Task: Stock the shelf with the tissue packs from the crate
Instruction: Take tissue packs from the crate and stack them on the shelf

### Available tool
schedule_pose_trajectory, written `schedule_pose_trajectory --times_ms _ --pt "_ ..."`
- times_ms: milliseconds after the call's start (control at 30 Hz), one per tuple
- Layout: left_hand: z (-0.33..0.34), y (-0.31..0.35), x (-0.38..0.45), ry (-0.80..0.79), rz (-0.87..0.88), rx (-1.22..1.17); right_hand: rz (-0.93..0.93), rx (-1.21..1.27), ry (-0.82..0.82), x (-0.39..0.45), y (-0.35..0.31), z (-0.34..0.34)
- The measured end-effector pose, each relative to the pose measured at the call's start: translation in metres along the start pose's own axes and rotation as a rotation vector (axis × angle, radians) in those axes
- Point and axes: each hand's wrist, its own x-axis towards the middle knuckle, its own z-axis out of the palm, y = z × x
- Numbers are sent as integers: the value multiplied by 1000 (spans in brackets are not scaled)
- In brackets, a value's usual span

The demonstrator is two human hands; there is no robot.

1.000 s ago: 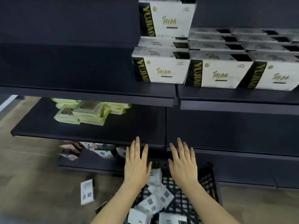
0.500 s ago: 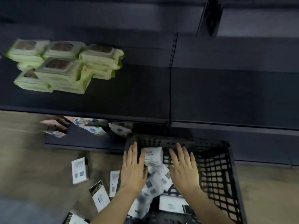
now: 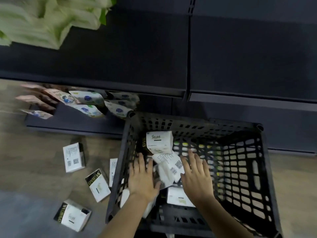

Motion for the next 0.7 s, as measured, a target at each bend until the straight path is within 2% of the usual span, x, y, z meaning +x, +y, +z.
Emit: schedule_pose_trajectory --times_ms 200,400,600,700 --pt "9 7 1 -325 -130 14 7 -15 9 -19 -10 18" --pt "7 6 3 -539 -206 55 35 7 -3 -34 -18 23" --pt "5 6 4 -556 -239 17 20 1 -13 -43 -20 23" --pt "5 5 3 -515 -260 -14 25 9 -9 -44 -19 20"
